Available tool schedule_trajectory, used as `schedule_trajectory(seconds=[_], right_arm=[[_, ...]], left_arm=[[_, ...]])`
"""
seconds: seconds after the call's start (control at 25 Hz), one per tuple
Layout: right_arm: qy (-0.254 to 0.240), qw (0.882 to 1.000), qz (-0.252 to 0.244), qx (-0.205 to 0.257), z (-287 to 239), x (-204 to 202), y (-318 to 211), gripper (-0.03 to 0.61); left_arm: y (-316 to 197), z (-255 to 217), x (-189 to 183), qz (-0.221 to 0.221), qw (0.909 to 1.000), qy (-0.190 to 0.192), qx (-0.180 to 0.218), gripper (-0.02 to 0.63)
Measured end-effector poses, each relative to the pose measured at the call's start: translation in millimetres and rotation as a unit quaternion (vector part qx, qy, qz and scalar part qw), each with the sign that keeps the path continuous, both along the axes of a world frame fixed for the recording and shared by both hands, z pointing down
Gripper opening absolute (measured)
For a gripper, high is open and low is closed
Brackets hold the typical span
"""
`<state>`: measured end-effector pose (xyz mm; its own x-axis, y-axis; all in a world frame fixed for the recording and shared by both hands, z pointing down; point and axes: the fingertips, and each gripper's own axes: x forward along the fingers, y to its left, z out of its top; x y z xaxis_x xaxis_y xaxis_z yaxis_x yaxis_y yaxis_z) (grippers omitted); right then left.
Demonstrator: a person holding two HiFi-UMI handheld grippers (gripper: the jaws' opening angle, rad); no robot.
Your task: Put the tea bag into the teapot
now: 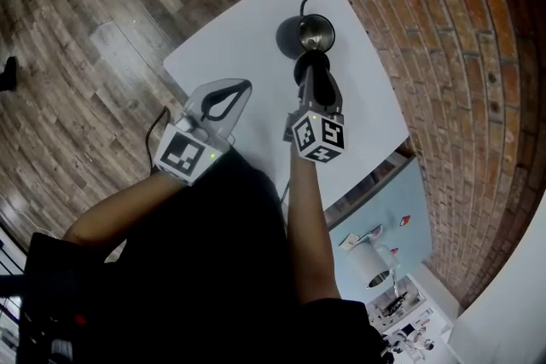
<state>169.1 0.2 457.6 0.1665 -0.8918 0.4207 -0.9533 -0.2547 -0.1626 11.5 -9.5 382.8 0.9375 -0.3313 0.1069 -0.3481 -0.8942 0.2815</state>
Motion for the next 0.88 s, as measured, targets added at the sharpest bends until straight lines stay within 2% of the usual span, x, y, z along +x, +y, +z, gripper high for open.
schedule_trajectory(seconds=[0.48, 0.72, 0.88], right_arm=[[-0.032, 0.999, -0.018, -0.007, 33, -17, 4, 0.097], [-0.071, 0.997, -0.003, -0.003, 50, -19, 4, 0.097], [-0.073, 0.997, -0.002, -0.01, 64, -20, 4, 0.097]], left_arm=[[5, 18, -12, 0.008, 0.9997, -0.023, 0.005, 0.0], [4, 22, -22, 0.005, 0.9994, -0.033, 0.002, 0.0], [2, 29, -29, -0.002, 0.9989, -0.047, -0.001, 0.0]])
